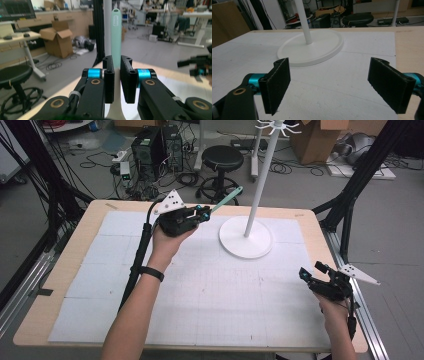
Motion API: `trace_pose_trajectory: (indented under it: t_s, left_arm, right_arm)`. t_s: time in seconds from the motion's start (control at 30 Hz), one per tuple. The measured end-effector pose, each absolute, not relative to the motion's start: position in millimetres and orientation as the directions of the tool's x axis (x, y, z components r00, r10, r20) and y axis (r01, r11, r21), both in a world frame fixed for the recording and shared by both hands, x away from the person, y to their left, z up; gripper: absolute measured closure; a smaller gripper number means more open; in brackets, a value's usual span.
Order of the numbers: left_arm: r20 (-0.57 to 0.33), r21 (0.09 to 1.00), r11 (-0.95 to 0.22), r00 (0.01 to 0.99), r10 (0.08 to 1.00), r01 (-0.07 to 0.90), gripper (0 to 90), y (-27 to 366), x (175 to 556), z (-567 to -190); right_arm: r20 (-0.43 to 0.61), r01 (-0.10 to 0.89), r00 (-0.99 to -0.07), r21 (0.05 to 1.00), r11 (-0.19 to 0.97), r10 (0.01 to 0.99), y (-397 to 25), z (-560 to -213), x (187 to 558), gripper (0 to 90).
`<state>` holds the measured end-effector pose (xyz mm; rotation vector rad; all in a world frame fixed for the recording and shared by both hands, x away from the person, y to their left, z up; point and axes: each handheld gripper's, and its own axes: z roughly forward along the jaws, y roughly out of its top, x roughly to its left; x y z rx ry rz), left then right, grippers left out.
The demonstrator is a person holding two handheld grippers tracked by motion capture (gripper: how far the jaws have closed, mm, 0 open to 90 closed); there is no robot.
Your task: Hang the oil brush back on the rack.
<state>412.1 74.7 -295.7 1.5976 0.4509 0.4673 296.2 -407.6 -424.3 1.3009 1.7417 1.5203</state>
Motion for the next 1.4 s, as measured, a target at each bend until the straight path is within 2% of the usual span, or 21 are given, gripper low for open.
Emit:
trace_pose_trajectory:
  t_s: [0.47, 1.0, 1.4]
  left_arm:
    - [0.072, 0.997, -0.013, 0.822, 0.565, -0.078, 82.5, 56, 419, -248]
    - [0.098, 0.99, 0.022, 0.805, 0.585, -0.136, 82.5, 38, 423, -218]
    - [0.101, 0.992, 0.005, 0.812, 0.574, -0.127, 82.5, 26, 426, -202]
  right_arm:
    - [0.22, 0.333, -0.43, 0.94, -0.073, 0.875, -409, -425, 297, 17.4]
    - [0.229, 0.339, -0.429, 0.937, -0.08, 0.874, -410, -424, 296, 17.4]
    - [0.232, 0.336, -0.42, 0.938, -0.088, 0.877, -415, -424, 292, 17.4]
